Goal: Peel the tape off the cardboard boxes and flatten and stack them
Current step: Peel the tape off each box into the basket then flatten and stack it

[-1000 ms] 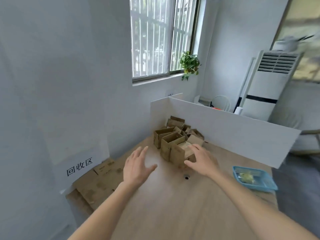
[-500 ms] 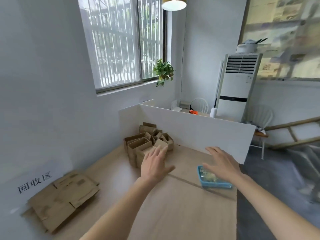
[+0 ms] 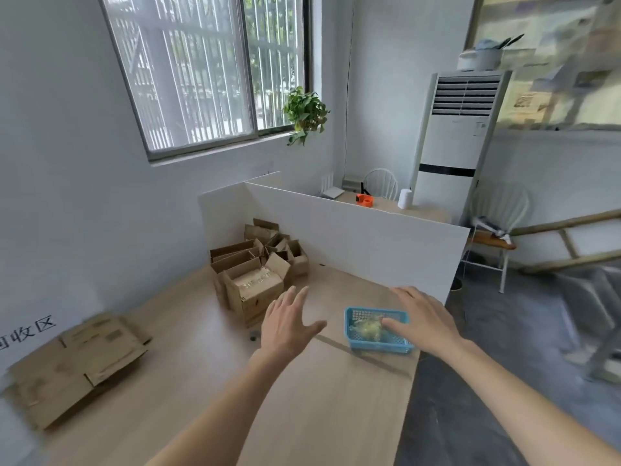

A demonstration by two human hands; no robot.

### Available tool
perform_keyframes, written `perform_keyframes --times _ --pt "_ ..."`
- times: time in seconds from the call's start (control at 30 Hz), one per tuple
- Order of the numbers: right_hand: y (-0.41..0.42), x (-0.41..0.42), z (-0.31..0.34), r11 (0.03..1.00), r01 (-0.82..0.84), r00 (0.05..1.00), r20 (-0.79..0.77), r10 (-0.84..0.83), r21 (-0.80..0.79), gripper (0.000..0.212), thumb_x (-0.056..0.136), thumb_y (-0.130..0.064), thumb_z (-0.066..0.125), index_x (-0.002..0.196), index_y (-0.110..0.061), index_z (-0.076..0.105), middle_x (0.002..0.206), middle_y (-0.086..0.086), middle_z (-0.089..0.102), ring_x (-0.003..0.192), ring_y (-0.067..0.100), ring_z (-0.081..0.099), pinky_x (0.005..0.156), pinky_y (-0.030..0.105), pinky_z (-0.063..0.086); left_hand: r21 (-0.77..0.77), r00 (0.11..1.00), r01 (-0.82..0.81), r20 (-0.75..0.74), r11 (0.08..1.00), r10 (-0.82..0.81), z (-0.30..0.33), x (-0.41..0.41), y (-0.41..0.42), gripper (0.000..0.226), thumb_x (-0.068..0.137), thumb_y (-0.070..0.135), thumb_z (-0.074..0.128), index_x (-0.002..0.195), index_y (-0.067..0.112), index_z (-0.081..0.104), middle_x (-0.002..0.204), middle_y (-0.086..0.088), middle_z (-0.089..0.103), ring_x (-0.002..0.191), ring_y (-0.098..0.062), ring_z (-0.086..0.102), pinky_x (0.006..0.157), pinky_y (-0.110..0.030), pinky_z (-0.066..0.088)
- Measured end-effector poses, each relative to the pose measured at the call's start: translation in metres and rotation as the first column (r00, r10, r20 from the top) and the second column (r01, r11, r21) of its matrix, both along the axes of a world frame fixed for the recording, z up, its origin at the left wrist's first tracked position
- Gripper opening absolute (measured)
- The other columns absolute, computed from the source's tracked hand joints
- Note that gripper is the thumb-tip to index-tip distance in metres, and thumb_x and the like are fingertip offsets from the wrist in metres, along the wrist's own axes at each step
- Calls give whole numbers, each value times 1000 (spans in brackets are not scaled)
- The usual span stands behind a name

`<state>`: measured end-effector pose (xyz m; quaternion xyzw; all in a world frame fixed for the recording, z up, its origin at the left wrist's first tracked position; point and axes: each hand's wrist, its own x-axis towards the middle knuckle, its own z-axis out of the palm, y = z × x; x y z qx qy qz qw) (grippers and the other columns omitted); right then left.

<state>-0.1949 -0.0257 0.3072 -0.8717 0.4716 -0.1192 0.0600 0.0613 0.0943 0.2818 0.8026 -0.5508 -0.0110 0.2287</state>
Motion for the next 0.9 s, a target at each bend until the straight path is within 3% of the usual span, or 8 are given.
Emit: perform_keyframes --times 0.17,0.33,0.53,0.9 --pt "-31 10 -8 998 -61 998 -17 61 27 82 90 -66 57 157 -27 30 158 -10 36 141 15 41 115 37 37 -2 999 -32 1 999 32 -5 10 -17 87 89 64 63 160 30 25 167 1 27 153 -19 24 125 -37 21" --pt "-82 52 -5 989 -148 989 -28 148 11 77 92 -61 58 155 -26 34 155 -10 39 138 15 44 113 35 36 13 995 -96 -6 995 97 -16 45 -45 85 88 60 68 157 27 32 156 4 41 142 -19 40 114 -35 36" --pt "-148 119 -12 968 -247 962 -109 250 40 76 92 -58 59 157 -29 31 156 -10 38 139 16 42 113 35 35 8 957 -268 -110 963 267 -47 99 -87 80 86 61 70 151 23 42 146 -1 50 131 -23 50 105 -34 44" --pt "-239 235 -56 892 -428 886 -126 446 146 70 93 -55 62 155 -36 34 156 -16 38 136 13 46 107 33 42 128 854 -455 -218 881 473 -118 176 -120 86 88 62 66 158 28 30 145 -3 48 135 -22 45 107 -34 43"
